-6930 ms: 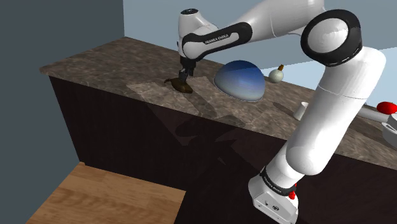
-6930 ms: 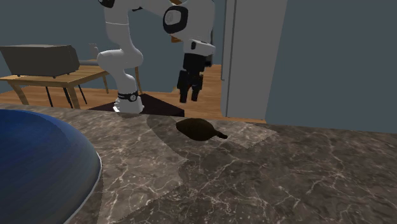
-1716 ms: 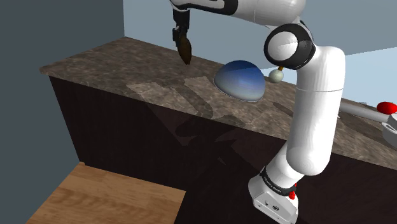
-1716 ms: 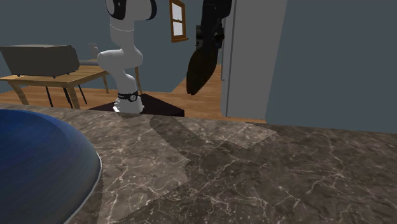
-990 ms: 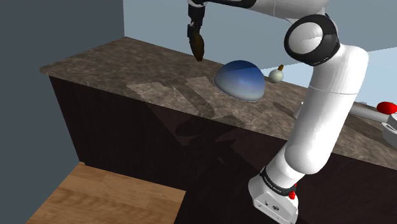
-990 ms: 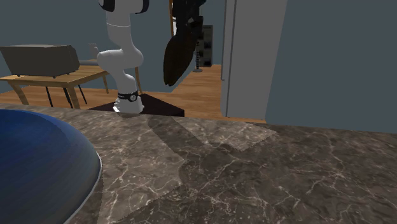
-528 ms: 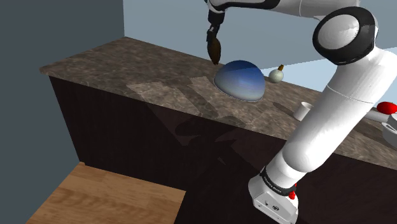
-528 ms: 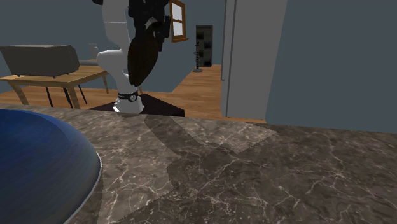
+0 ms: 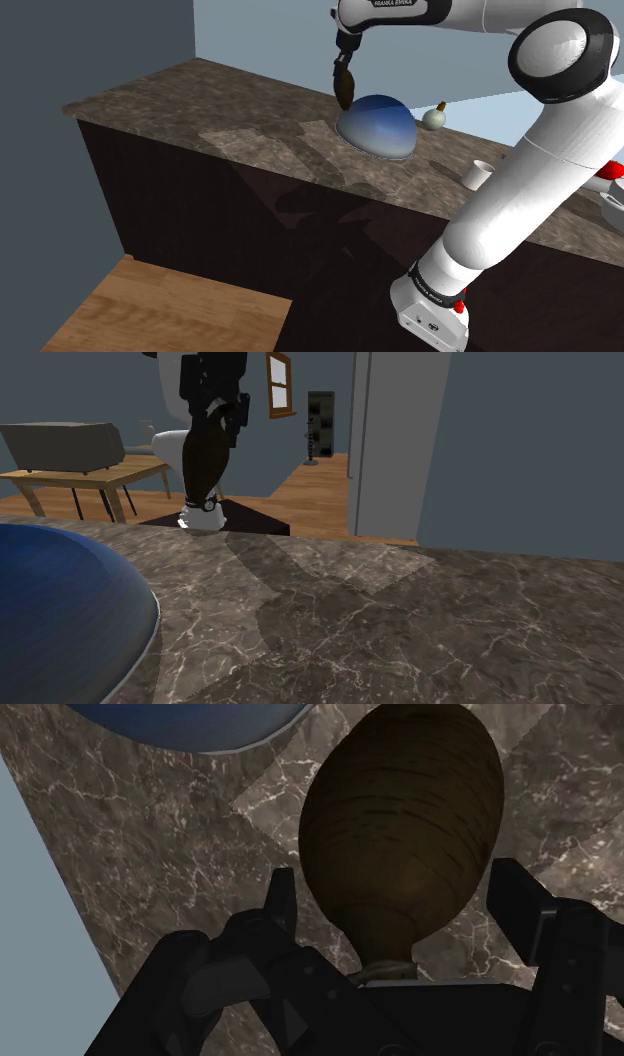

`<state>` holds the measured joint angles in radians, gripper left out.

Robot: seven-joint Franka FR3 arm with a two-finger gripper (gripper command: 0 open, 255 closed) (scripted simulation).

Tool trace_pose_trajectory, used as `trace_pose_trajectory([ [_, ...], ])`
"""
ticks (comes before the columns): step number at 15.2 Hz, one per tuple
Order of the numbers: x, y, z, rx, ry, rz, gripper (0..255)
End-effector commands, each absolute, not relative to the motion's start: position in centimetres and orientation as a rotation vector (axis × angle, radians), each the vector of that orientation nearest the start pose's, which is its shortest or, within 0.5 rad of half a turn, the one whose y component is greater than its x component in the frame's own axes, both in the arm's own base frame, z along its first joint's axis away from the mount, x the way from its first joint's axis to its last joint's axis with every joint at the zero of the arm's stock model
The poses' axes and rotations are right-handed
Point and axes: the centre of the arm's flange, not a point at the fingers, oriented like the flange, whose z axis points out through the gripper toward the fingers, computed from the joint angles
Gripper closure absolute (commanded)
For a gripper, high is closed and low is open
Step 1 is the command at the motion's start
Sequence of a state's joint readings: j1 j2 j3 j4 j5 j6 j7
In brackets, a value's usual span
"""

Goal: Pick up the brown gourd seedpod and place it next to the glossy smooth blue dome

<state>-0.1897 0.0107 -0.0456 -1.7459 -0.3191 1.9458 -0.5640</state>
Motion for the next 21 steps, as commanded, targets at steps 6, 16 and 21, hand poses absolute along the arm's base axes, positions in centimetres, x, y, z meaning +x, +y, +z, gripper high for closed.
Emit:
trace_pose_trajectory([
  [6, 56.4, -15.7, 53.7, -3.421, -0.726, -0.096, 255],
  [16, 56.4, -15.7, 48.4, -3.421, -0.726, -0.096, 255],
  [21, 56.4, -15.7, 45.8, -3.421, -0.726, -0.096, 255],
])
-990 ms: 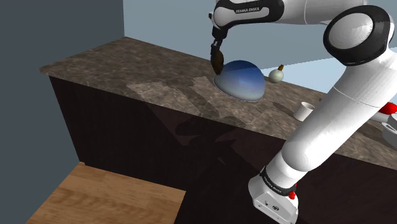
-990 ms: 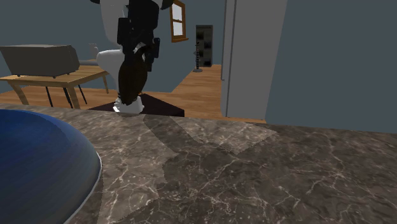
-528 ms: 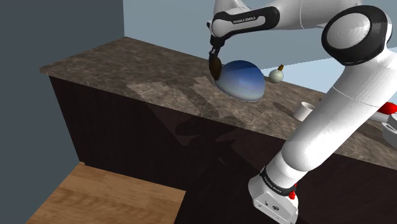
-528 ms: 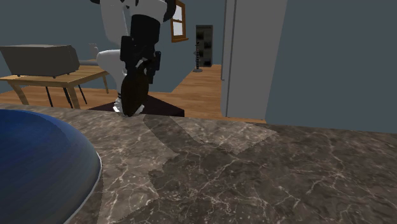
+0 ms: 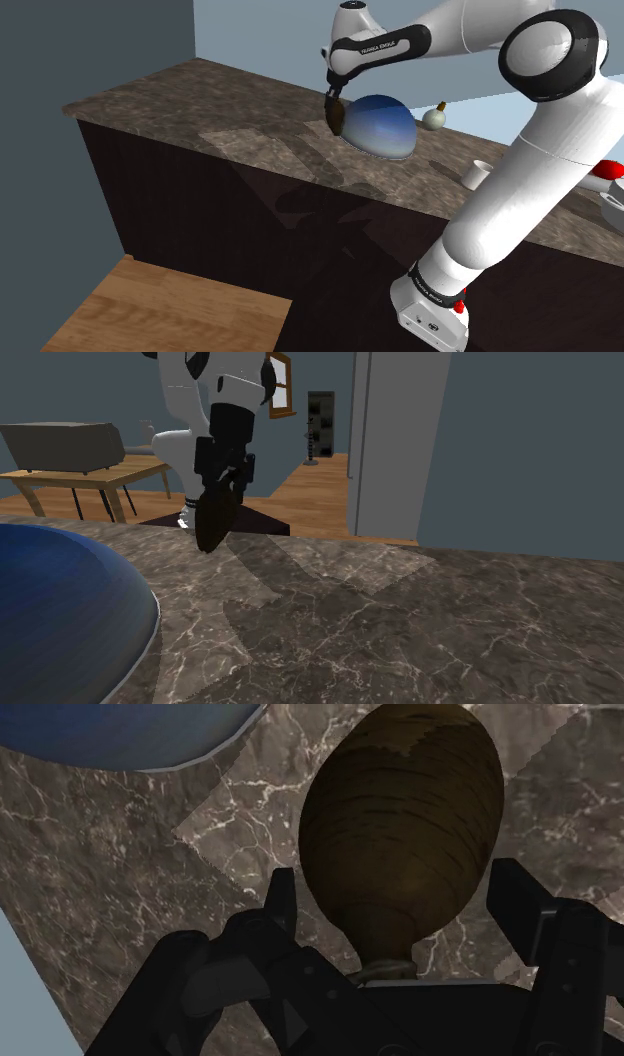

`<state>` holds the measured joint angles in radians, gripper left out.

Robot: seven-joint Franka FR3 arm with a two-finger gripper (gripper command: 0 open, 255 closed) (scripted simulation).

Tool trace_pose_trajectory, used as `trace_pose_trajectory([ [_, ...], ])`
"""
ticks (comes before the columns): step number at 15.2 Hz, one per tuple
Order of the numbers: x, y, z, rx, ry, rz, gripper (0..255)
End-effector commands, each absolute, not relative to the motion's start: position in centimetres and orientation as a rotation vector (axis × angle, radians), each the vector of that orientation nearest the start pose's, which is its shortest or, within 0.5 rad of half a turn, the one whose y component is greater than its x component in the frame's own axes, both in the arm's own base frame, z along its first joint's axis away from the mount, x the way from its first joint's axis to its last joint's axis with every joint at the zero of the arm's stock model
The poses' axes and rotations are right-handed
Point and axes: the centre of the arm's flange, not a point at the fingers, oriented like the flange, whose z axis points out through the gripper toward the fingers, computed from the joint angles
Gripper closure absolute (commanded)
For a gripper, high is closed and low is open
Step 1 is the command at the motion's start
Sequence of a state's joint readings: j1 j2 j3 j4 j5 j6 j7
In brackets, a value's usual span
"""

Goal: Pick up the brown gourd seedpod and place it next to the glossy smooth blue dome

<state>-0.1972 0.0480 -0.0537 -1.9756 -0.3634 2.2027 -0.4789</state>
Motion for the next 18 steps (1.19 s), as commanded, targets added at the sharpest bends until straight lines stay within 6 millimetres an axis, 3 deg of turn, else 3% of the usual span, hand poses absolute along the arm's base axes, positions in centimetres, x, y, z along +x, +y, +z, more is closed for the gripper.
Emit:
trace_pose_trajectory([
  [1, 56.4, -15.7, 45.3, -3.421, -0.726, -0.096, 255],
  [18, 56.4, -15.7, 36.3, -3.421, -0.726, -0.096, 255],
])
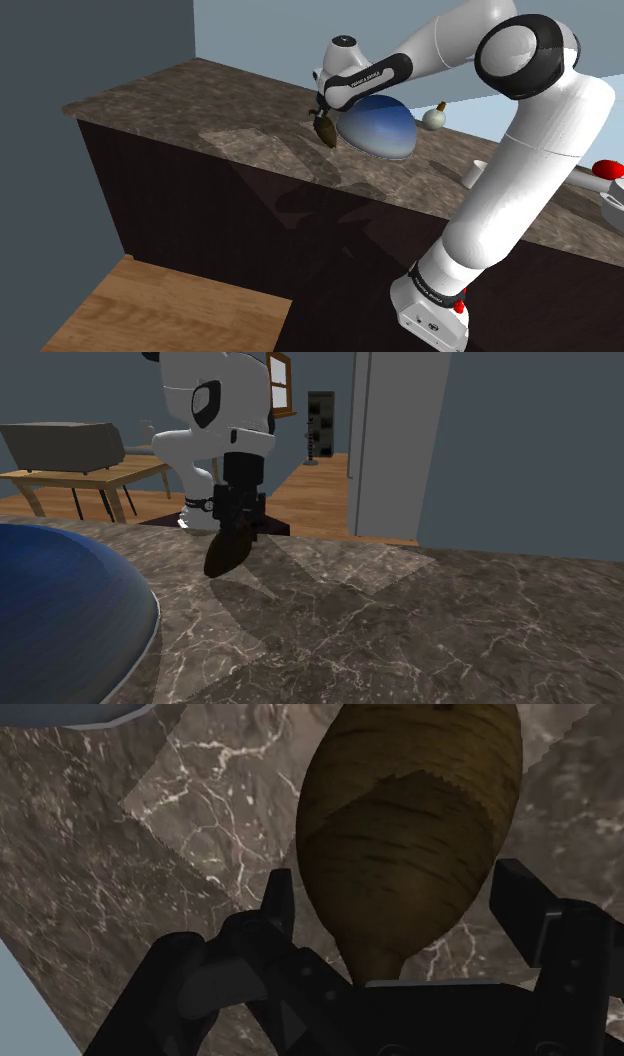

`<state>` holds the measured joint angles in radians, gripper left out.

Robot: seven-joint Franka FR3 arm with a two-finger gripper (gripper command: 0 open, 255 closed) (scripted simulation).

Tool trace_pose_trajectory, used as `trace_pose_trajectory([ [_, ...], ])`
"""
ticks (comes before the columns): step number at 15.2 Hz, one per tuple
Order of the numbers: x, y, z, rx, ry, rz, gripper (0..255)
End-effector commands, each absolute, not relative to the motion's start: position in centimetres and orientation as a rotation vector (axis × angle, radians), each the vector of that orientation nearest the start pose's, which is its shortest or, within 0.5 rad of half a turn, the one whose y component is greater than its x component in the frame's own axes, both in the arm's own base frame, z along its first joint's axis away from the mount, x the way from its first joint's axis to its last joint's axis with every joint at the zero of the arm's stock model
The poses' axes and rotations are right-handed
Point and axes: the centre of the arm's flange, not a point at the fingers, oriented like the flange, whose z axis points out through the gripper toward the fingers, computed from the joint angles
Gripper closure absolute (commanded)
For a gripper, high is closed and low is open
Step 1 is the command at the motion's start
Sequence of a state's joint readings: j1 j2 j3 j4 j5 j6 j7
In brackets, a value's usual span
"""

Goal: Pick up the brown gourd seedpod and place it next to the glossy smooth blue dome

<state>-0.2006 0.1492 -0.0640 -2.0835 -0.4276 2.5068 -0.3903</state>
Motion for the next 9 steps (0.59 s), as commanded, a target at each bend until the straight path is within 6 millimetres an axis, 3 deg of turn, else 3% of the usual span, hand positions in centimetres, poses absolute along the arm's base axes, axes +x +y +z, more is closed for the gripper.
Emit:
trace_pose_trajectory([
  [1, 56.4, -15.7, 35.8, -3.421, -0.726, -0.096, 255],
  [4, 56.4, -15.7, 34.3, -3.421, -0.726, -0.096, 255],
  [9, 56.4, -15.7, 34.3, -3.421, -0.726, -0.096, 255],
])
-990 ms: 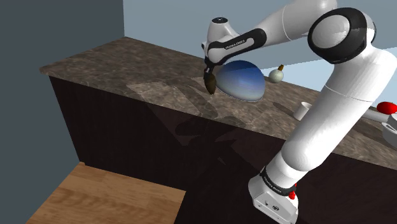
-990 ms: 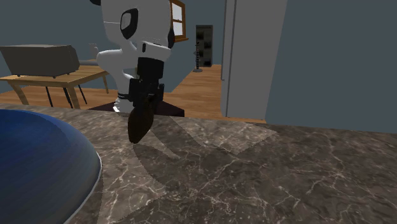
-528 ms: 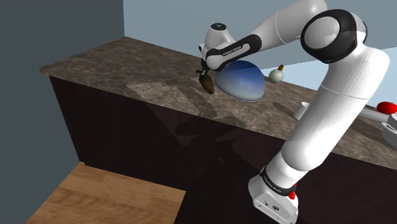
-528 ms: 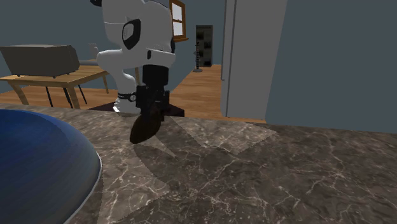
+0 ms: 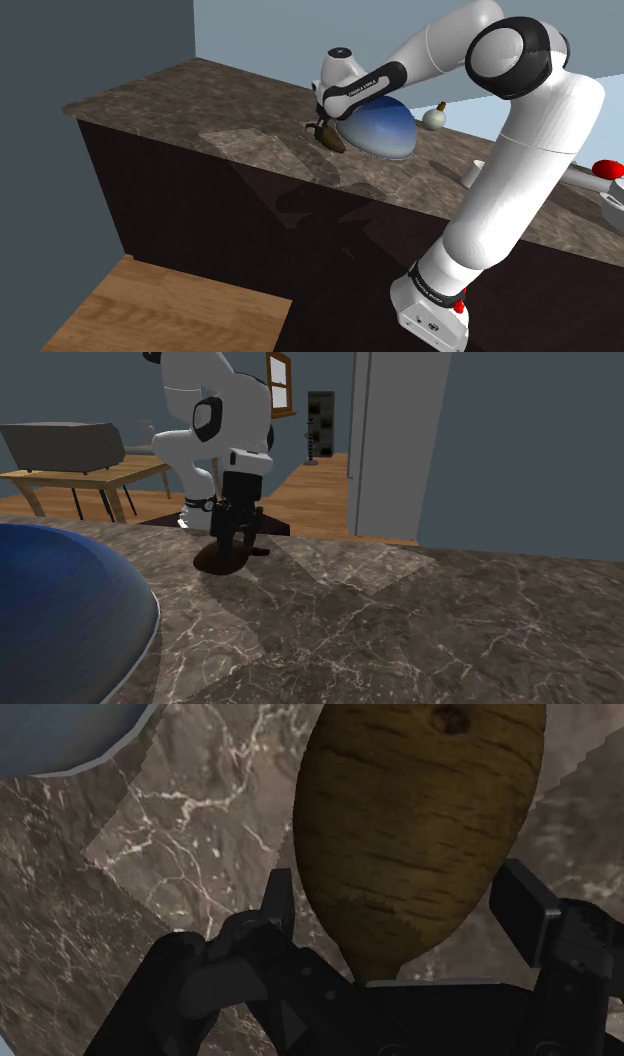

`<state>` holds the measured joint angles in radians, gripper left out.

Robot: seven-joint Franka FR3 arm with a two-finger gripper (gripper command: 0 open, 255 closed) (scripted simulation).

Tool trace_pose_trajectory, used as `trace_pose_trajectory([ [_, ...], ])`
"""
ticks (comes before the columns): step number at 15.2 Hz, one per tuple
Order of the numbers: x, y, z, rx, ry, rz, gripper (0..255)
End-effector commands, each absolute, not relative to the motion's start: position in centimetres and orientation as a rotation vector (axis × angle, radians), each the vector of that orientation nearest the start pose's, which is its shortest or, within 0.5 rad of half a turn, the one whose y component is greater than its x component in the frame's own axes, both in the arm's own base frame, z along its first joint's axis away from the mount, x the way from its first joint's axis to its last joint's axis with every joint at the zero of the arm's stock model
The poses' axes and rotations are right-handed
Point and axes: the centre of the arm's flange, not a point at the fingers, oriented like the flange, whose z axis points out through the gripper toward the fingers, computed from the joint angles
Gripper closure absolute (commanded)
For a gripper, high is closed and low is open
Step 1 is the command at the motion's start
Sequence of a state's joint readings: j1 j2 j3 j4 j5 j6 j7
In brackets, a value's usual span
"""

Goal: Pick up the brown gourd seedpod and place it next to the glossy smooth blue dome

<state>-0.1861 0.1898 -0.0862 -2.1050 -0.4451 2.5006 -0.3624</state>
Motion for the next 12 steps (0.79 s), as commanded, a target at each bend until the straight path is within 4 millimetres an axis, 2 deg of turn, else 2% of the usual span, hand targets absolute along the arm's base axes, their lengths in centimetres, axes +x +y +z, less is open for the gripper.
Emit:
trace_pose_trajectory([
  [1, 56.4, -15.7, 34.3, -3.421, -0.726, -0.096, 255],
  [2, 56.4, -15.7, 34.3, -3.421, -0.726, -0.096, 255],
  [3, 56.4, -15.8, 34.3, -3.421, -0.726, -0.096, 0],
  [8, 56.4, -15.7, 34.3, -3.421, -0.726, -0.096, 0],
  [12, 55.8, -14.1, 39.0, -3.421, -0.726, -0.096, 0],
])
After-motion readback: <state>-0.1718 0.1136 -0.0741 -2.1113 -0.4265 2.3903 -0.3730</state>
